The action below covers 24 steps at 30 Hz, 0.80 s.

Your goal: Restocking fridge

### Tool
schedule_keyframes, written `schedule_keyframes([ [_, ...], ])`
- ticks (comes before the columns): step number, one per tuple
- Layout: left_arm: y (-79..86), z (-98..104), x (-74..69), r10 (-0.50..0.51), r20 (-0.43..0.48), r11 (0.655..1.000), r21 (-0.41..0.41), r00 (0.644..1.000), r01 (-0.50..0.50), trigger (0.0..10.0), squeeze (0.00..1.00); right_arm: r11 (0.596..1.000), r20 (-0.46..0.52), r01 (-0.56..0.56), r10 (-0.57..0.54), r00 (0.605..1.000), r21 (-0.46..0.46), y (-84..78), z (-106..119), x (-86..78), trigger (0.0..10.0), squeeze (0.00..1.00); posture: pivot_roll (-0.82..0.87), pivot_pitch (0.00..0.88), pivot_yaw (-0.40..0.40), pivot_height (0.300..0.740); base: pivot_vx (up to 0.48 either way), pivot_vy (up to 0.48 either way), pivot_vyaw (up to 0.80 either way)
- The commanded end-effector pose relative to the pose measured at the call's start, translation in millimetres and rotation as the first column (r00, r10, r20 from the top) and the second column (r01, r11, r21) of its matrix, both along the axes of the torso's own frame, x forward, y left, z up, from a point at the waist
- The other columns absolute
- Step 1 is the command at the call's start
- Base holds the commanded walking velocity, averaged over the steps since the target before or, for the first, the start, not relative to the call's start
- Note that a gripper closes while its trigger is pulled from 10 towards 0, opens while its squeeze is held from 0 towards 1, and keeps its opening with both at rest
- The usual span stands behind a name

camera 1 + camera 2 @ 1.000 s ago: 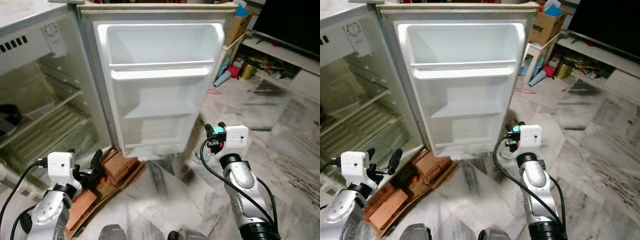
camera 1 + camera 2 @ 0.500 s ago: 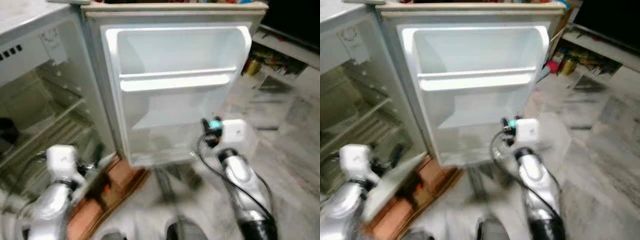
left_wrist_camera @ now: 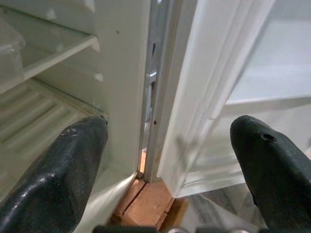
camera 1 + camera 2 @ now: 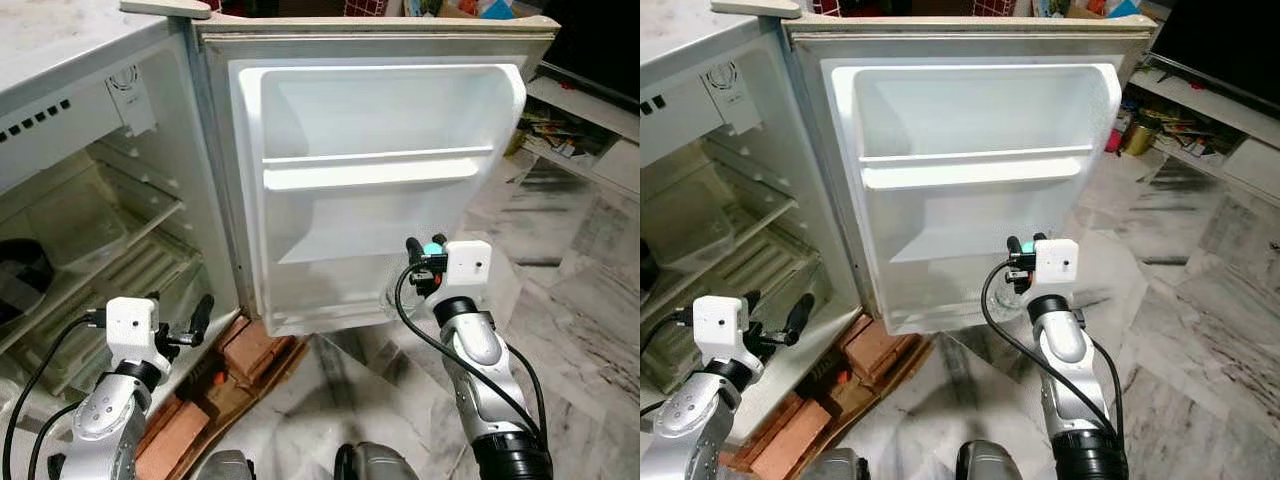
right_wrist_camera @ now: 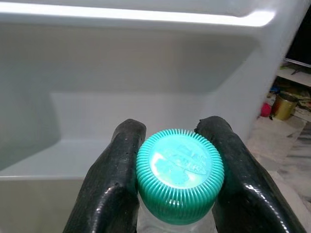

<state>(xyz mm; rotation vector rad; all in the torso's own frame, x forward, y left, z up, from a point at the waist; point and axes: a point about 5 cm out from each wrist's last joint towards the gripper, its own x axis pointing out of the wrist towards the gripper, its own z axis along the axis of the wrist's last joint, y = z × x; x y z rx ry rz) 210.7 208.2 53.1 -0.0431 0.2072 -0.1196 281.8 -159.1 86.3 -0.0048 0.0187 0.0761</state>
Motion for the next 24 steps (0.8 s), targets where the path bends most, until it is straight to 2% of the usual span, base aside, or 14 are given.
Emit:
schedule_keyframes([
  [1, -2.1, -1.2, -3.2, -0.004, -0.011, 1.000, 0.012, 1.000, 0.004, 10.0, 0.00, 1.000, 0.037, 0.013, -0.013, 0.999, -0.004, -3.7, 8.1, 5.6, 10.0, 0.00, 0.09, 0.095, -0.054, 0.740, 0.000, 0.000, 0.00],
  [5, -2.7, -0.9, -3.2, -0.003, -0.010, 1.000, 0.013, 1.000, 0.003, 10.0, 0.00, 1.000, 0.038, 0.008, -0.008, 0.999, -0.005, -2.7, 8.4, 6.3, 10.0, 0.00, 0.09, 0.098, -0.056, 0.723, 0.000, 0.000, 0.00],
  [17, -4.8, 0.2, -2.3, -0.003, -0.007, 1.000, 0.010, 1.000, 0.003, 10.0, 0.00, 1.000, 0.051, -0.006, 0.006, 0.999, 0.004, 1.2, 8.2, 6.5, 10.0, 0.00, 0.09, 0.110, -0.052, 0.635, 0.000, 0.000, 0.00],
  [24, -3.6, 0.0, -2.8, 0.010, -0.009, 1.000, 0.021, 1.000, -0.010, 10.0, 0.00, 1.000, 0.048, -0.009, 0.009, 0.999, -0.002, 2.4, 7.7, 6.7, 10.0, 0.00, 0.09, 0.113, -0.052, 0.635, 0.000, 0.000, 0.00],
])
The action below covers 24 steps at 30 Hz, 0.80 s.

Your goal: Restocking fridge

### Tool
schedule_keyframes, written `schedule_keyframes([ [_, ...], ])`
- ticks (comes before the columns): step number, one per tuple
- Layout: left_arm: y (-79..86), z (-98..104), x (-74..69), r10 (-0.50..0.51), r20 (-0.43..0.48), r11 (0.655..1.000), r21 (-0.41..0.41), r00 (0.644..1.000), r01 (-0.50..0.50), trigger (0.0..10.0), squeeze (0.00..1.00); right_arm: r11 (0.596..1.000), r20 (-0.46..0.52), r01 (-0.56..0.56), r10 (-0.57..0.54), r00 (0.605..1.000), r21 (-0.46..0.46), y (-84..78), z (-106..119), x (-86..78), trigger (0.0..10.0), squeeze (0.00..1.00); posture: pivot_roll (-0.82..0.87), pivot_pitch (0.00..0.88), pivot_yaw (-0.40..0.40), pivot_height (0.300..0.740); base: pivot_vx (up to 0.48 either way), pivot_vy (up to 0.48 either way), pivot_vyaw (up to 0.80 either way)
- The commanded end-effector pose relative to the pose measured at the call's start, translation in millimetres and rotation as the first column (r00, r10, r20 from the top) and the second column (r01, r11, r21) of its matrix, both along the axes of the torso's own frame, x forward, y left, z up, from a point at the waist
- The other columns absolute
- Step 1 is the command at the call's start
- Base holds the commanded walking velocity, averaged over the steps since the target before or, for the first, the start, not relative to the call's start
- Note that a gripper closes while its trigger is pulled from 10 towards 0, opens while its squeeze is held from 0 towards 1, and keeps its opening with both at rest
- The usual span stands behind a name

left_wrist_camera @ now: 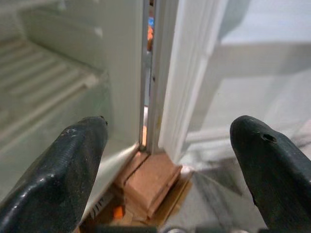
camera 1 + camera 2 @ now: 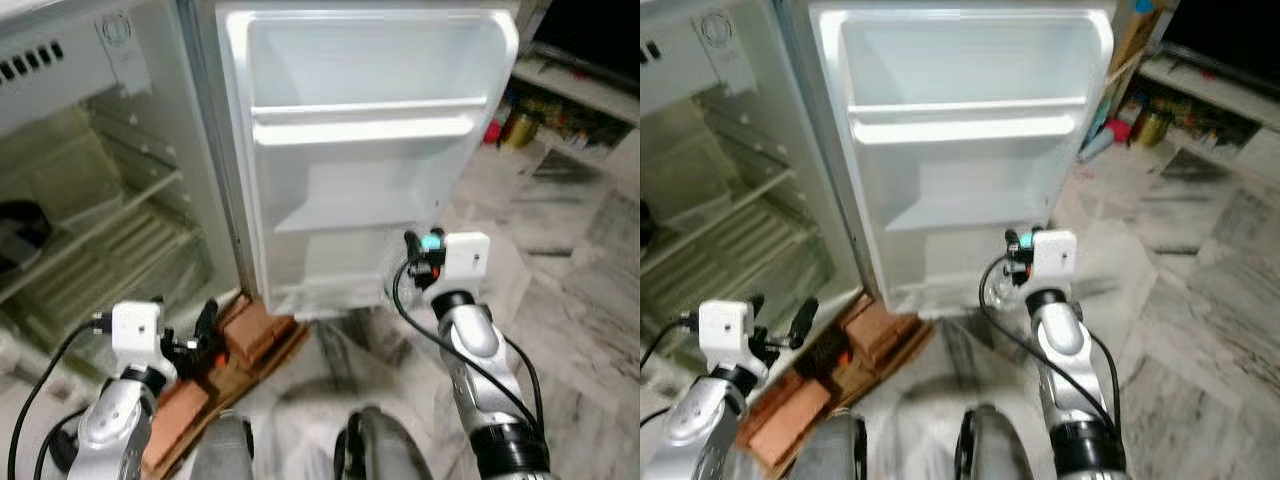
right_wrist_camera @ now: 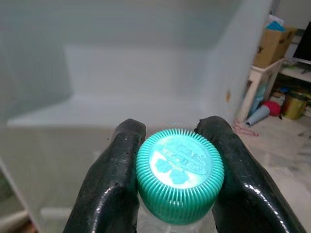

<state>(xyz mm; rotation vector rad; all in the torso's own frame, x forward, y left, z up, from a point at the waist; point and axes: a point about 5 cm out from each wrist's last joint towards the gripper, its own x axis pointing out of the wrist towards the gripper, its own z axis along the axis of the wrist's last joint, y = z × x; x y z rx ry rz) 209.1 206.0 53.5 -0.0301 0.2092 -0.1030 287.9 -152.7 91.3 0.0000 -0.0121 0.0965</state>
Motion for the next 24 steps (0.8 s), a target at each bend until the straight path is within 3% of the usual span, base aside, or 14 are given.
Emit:
schedule_keyframes([
  [1, -1.4, -0.4, -1.1, -0.005, -0.008, 1.000, 0.006, 1.000, 0.005, 10.0, 0.00, 1.000, 0.018, 0.012, -0.012, 1.000, -0.007, -4.0, 2.6, 0.5, 10.0, 0.00, 0.09, 0.113, -0.052, 0.635, 0.000, 0.000, 0.00],
  [18, -3.2, 3.3, 1.5, -0.019, 0.019, 1.000, -0.001, 1.000, 0.019, 10.0, 0.00, 1.000, 0.034, -0.003, 0.003, 0.999, -0.022, -2.8, 5.9, 5.9, 10.0, 0.00, 0.08, 0.120, -0.048, 0.635, 0.000, 0.000, 0.00],
  [24, -2.2, 5.0, 2.8, -0.017, 0.034, 1.000, -0.002, 0.999, 0.017, 10.0, 0.00, 0.999, 0.050, -0.034, 0.035, 0.998, -0.037, 1.8, 8.7, 8.2, 10.0, 0.00, 0.08, 0.118, -0.049, 0.635, 0.266, 0.000, 0.00],
])
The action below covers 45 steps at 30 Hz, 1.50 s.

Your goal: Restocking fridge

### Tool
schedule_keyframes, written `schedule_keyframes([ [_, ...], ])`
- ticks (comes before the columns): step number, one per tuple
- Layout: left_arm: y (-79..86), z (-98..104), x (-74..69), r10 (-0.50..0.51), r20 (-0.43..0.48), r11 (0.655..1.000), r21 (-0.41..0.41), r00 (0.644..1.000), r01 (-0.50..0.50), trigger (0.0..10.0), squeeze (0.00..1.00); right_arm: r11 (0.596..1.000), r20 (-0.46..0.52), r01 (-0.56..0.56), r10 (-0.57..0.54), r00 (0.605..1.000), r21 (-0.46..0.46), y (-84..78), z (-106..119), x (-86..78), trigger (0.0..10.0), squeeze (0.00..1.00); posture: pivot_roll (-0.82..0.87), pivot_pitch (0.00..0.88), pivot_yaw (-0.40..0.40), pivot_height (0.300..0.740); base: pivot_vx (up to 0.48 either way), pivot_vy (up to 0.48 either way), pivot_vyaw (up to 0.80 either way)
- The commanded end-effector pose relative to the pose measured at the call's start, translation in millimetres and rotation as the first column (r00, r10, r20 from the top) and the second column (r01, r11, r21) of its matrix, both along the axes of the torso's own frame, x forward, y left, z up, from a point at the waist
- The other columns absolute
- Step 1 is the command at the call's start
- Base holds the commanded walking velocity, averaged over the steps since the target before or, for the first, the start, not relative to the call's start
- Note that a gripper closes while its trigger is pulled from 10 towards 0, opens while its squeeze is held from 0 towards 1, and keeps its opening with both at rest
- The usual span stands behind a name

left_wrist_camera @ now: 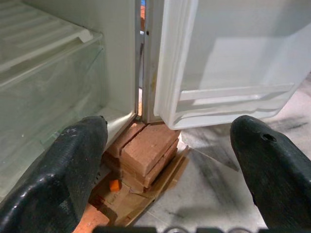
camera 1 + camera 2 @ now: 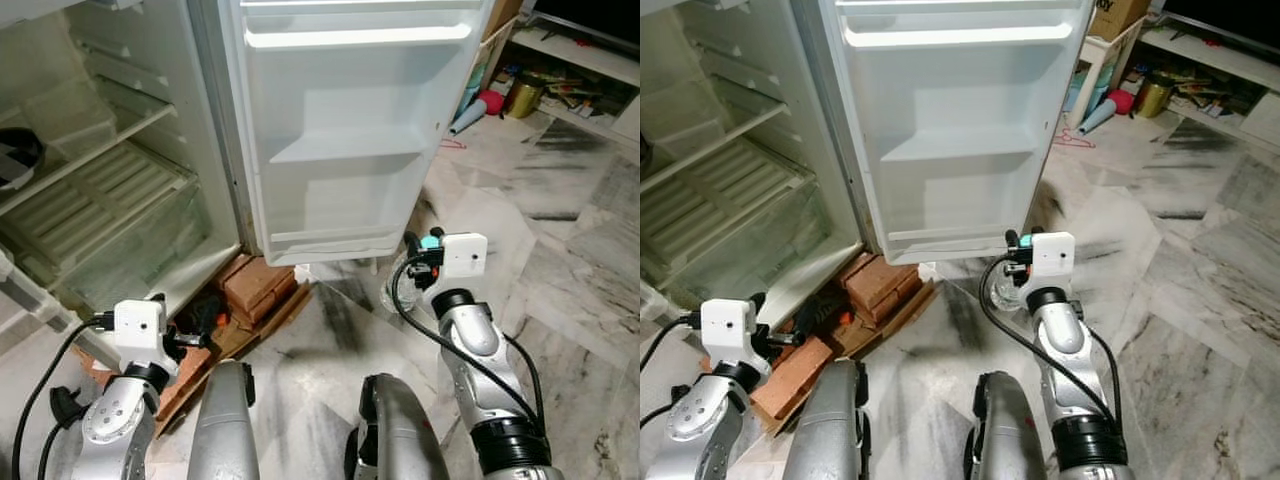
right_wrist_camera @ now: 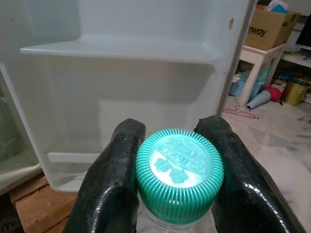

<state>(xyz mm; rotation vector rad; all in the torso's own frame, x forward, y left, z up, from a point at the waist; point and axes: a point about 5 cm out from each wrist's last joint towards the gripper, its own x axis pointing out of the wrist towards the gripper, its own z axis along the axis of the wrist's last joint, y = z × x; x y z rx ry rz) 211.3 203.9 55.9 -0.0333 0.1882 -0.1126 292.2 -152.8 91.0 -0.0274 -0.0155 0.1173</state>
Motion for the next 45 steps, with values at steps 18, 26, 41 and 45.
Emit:
schedule_keyframes([
  [18, -4.2, 1.2, 2.0, -0.013, 0.014, 1.000, -0.011, 1.000, 0.014, 10.0, 0.00, 0.999, 0.062, -0.033, 0.034, 0.998, -0.023, 0.1, 13.3, 6.4, 10.0, 0.00, 0.07, 0.117, -0.055, 0.635, 0.314, 0.000, 0.00],
  [26, -5.2, -0.1, 1.6, -0.016, 0.008, 1.000, -0.013, 1.000, 0.016, 10.0, 0.00, 0.999, 0.059, -0.037, 0.039, 0.997, -0.025, 1.1, 12.4, 5.7, 10.0, 0.00, 0.07, 0.119, -0.055, 0.635, 0.297, 0.000, 0.00],
  [41, -5.5, 0.3, 2.2, -0.021, 0.009, 1.000, -0.019, 1.000, 0.021, 10.0, 0.00, 0.998, 0.058, -0.053, 0.054, 0.997, -0.030, 3.4, 11.8, 5.2, 10.0, 0.00, 0.07, 0.121, -0.052, 0.635, 0.329, 0.000, 0.00],
  [45, -5.9, -0.3, 1.8, -0.023, 0.006, 1.000, -0.016, 1.000, 0.023, 10.0, 0.00, 0.998, 0.055, -0.054, 0.055, 0.997, -0.027, 3.3, 11.0, 4.7, 10.0, 0.00, 0.07, 0.121, -0.053, 0.635, 0.293, 0.000, 0.00],
])
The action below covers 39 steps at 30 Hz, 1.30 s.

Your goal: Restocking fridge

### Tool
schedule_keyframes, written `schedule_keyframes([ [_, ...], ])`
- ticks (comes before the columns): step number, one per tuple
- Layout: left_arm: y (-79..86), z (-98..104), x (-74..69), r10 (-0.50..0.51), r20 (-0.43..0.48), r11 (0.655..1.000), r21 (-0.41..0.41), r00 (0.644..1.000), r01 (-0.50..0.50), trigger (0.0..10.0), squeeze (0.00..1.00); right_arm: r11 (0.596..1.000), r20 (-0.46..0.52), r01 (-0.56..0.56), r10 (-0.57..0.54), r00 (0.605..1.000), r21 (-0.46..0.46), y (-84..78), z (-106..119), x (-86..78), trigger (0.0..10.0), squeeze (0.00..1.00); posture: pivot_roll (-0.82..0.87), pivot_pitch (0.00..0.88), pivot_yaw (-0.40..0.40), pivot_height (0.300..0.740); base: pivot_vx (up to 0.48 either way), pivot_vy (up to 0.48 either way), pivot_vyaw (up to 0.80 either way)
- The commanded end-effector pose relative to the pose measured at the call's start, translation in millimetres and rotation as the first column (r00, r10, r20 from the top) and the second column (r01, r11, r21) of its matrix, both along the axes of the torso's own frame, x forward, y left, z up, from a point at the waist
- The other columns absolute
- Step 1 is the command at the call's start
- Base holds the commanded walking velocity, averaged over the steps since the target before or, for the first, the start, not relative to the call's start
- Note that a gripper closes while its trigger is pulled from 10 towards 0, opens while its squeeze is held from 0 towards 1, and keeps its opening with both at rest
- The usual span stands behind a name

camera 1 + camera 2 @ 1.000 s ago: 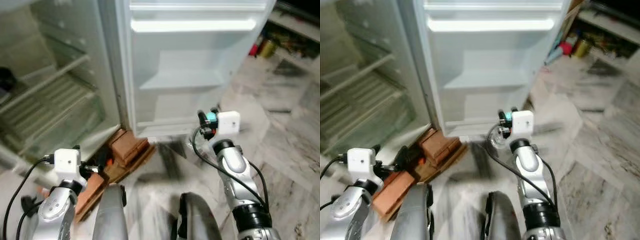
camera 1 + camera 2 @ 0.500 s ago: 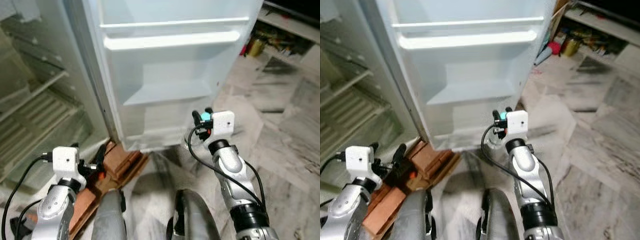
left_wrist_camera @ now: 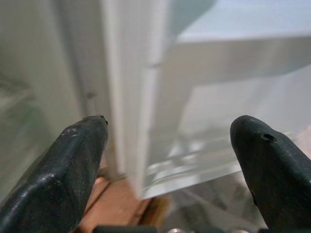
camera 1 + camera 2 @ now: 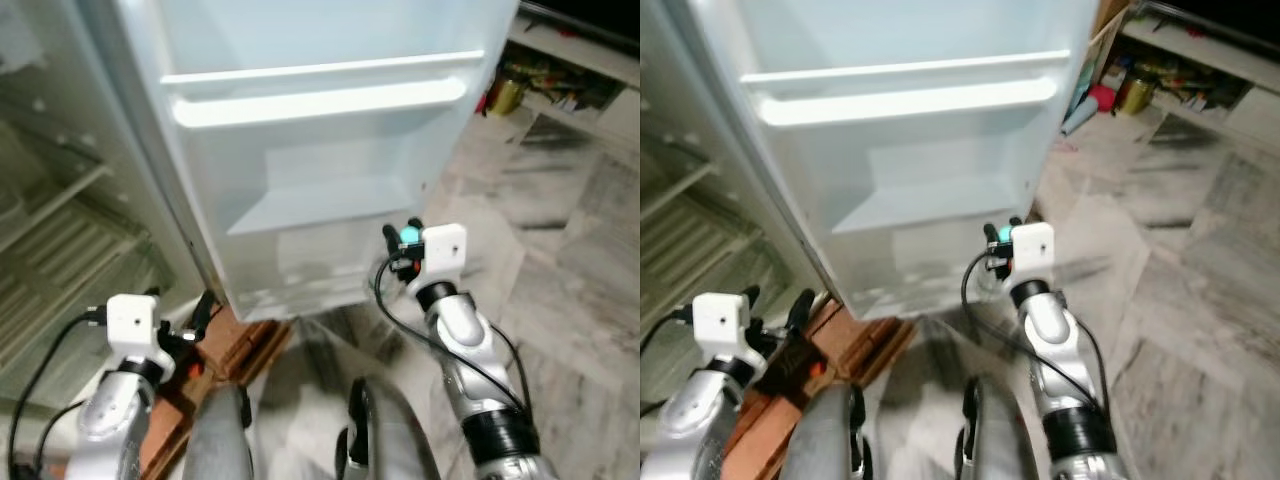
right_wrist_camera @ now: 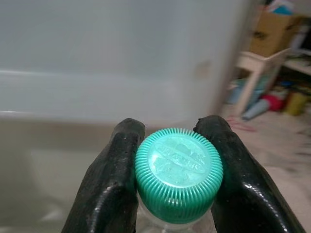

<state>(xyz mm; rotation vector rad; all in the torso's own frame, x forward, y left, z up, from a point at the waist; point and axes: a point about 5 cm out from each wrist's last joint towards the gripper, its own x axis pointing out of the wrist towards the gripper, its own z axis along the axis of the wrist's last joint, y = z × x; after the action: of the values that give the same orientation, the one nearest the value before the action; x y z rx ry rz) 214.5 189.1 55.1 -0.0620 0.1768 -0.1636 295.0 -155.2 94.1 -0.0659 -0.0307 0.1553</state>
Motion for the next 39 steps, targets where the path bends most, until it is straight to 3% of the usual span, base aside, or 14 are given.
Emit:
schedule_keyframes([
  [1, 8.9, 0.8, -1.3, 0.024, -0.003, 1.000, 0.017, 1.000, -0.024, 10.0, 0.00, 1.000, 0.038, -0.018, 0.017, 0.999, 0.012, 5.8, 7.7, 1.8, 10.0, 0.00, 0.07, 0.122, -0.053, 0.635, 0.270, 0.000, 0.00],
  [8, 10.3, 0.3, -2.5, 0.032, -0.010, 0.999, 0.022, 0.999, -0.032, 10.0, 0.00, 0.997, -0.008, -0.068, 0.068, 0.998, 0.039, 13.2, 0.3, -1.4, 10.0, 0.00, 0.08, 0.133, -0.054, 0.635, 0.076, 0.000, 0.00],
  [13, 12.3, 0.7, -10.8, 0.036, -0.024, 0.999, 0.034, 0.999, -0.035, 10.0, 0.00, 0.989, -0.018, -0.137, 0.138, 0.990, 0.045, 26.4, -4.1, -3.9, 10.0, 0.00, 0.09, 0.163, -0.052, 0.635, 0.000, 0.000, 0.00],
  [25, 17.2, 3.9, -27.2, 0.037, -0.050, 0.998, 0.057, 0.998, -0.034, 10.0, 0.00, 0.980, 0.036, -0.198, 0.197, 0.980, 0.016, 36.9, 8.7, 13.3, 10.0, 0.00, 0.13, 0.230, -0.038, 0.591, 0.000, 0.000, 0.00],
  [33, 15.0, 10.5, -38.3, 0.048, -0.059, 0.996, 0.075, 0.997, -0.043, 10.0, 0.00, 0.948, 0.163, -0.295, 0.313, 0.936, -0.122, 53.2, 35.3, 36.3, 10.0, 0.00, 0.17, 0.295, -0.063, 0.586, 0.000, 0.000, 0.00],
  [38, 15.3, 14.6, -42.7, 0.055, -0.059, 0.995, 0.084, 0.997, -0.050, 10.0, 0.00, 0.926, 0.185, -0.318, 0.356, 0.916, -0.203, 59.7, 39.3, 44.6, 10.0, 0.00, 0.19, 0.313, -0.068, 0.586, 0.000, 0.000, 0.00],
  [39, 15.7, 21.0, -41.9, 0.068, -0.037, 0.993, 0.095, 0.997, -0.064, 10.0, 0.00, 0.889, 0.188, -0.350, 0.413, 0.891, -0.294, 67.7, 39.4, 45.1, 10.0, 0.00, 0.20, 0.322, -0.070, 0.586, 0.000, 0.000, 0.00],
])
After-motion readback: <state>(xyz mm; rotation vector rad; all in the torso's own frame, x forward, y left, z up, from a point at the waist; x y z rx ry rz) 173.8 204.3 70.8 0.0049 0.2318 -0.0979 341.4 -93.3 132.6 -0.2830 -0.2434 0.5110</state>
